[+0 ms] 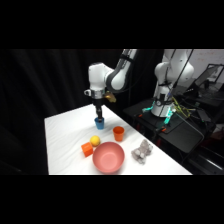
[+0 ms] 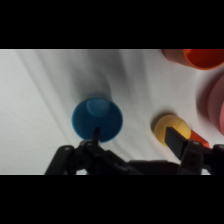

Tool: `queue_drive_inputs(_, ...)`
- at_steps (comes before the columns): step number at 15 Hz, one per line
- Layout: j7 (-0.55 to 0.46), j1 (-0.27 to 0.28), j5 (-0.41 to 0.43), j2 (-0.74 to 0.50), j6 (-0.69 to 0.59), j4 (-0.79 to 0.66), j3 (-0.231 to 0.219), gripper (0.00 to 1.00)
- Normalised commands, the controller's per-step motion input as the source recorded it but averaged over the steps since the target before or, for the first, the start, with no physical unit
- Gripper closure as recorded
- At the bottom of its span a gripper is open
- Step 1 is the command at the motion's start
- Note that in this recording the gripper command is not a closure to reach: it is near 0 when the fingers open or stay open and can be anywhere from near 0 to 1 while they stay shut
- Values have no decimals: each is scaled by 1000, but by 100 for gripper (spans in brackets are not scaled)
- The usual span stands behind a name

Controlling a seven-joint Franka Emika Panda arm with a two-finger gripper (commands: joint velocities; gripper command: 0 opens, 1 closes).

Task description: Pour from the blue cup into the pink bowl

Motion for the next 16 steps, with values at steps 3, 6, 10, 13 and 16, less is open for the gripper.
queue_drive_inputs(3,60,-20,125,220,104,191,53,0)
queue_drive_inputs(6,63,-26,150,222,89,205,66,0)
queue_drive_inputs(10,8,-93,231,182,29,188,101,0)
queue_drive_inputs(13,-11,-112,199,137,-57,174,107,0)
queue_drive_inputs(16,42,-49,104,79,-96,140,64,100)
